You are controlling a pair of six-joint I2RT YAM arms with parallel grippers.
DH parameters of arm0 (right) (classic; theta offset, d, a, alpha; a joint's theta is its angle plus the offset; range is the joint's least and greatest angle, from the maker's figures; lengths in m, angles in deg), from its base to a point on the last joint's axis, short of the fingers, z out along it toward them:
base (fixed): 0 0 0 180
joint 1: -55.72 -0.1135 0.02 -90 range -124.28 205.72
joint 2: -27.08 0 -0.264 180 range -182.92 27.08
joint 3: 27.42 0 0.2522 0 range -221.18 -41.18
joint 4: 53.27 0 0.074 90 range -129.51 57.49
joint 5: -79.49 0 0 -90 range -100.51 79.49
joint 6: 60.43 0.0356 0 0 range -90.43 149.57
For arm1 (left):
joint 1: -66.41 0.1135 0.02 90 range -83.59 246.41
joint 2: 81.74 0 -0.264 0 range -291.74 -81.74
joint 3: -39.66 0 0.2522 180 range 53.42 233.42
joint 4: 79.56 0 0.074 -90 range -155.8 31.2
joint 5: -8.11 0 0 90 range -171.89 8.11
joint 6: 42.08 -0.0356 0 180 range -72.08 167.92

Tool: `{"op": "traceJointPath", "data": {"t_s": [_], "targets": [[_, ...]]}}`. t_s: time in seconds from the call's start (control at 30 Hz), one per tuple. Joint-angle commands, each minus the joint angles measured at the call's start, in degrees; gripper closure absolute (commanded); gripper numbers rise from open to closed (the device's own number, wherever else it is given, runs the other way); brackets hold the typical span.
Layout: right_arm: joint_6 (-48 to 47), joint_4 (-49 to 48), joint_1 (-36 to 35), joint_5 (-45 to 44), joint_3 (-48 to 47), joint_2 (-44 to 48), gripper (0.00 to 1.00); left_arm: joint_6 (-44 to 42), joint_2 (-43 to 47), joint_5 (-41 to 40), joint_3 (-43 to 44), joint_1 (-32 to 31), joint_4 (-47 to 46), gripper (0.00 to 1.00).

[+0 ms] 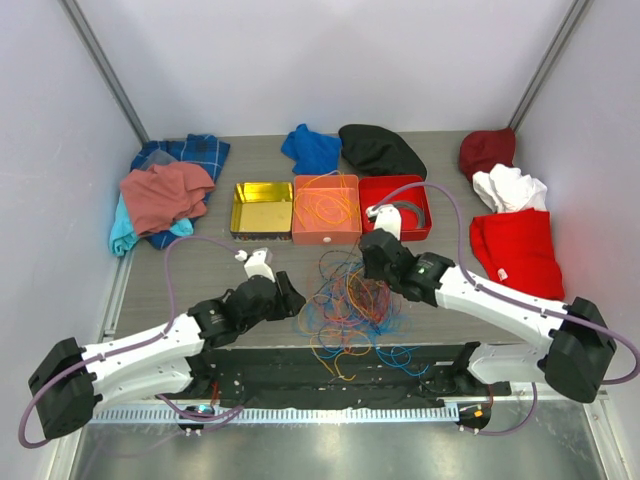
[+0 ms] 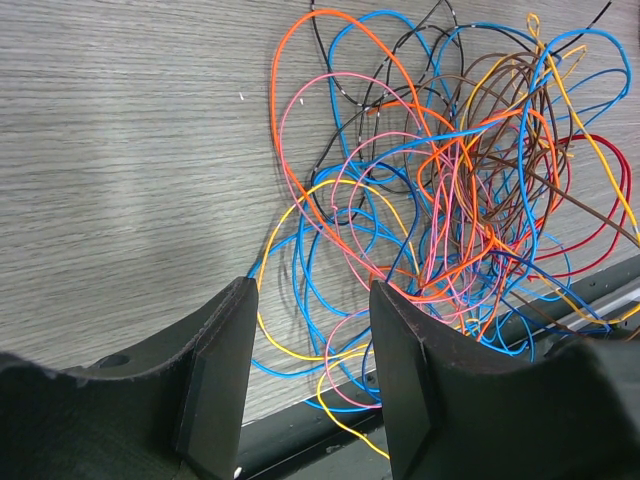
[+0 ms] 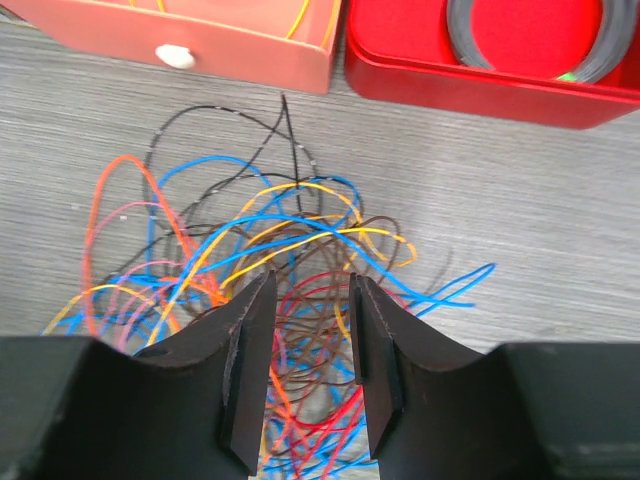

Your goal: Untangle the cables

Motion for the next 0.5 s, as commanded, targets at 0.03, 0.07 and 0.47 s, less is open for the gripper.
{"op": "traceJointPath", "data": {"t_s": [0.03,0.07,0.47], "targets": [[-5.37,1.71,-0.23,-5.30,-2.07,-1.34,0.57,-0.31,1.91,-0.89,-0.68,-0.17,-0.30,0.47],[-5.73,2.59,-0.23,-5.74,-2.42,-1.61,0.58,-0.31,2.08,-0.98,-1.03,-0.17,-0.30,0.47],[-7.31,3.14,3.28,-10.06,-3.13,-8.64,0.58,0.40,1.47,-0.63,-1.29,-0.17,-1.18,0.47]]}}
